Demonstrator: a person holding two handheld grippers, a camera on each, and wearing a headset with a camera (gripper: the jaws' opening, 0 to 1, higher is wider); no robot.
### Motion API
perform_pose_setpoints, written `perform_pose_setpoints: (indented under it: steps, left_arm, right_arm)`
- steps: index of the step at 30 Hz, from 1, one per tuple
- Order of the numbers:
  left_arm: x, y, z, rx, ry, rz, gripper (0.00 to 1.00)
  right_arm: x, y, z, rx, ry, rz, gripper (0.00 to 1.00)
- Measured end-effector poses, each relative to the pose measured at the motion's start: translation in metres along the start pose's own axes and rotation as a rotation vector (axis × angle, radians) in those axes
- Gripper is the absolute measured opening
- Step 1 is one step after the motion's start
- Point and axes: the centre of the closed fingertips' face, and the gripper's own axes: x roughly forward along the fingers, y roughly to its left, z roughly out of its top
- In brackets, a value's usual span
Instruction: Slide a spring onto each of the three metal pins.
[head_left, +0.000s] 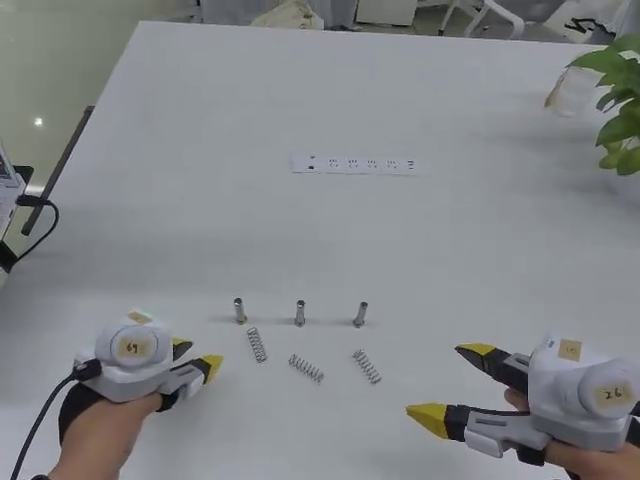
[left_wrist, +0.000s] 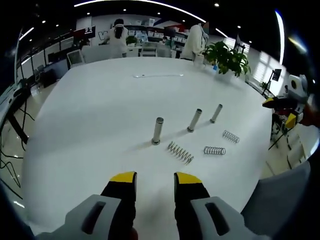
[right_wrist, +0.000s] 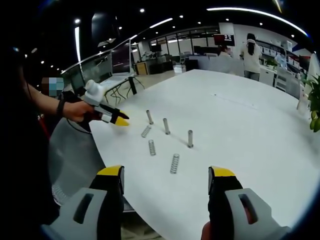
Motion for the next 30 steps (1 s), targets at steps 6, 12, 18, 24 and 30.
perform_pose_setpoints:
  steps: [6, 12, 18, 24, 30]
  left_arm:
    - [-0.013, 0.006, -0.002, -0.023, -0.024, 0.016, 0.25]
    - [-0.02, 0.009, -0.002, -0.043, -0.035, 0.03, 0.26]
    - [-0.021, 0.007, 0.001, -0.052, -0.044, 0.032, 0.27]
    - [-0.02, -0.001, 0.007, -0.063, -0.055, 0.022, 0.29]
    - [-0.012, -0.016, 0.015, -0.07, -0.066, 0.001, 0.29]
  right_arm:
    - [0.002, 0.003, 0.0, -0.004, 0.002, 0.007, 0.67]
    - [0.005, 0.005, -0.001, -0.009, 0.008, 0.02, 0.67]
    - [0.006, 0.006, 0.002, -0.013, 0.007, 0.026, 0.67]
    - [0.006, 0.006, 0.003, -0.015, 0.009, 0.031, 0.67]
    - [0.006, 0.007, 0.002, -0.016, 0.013, 0.034, 0.67]
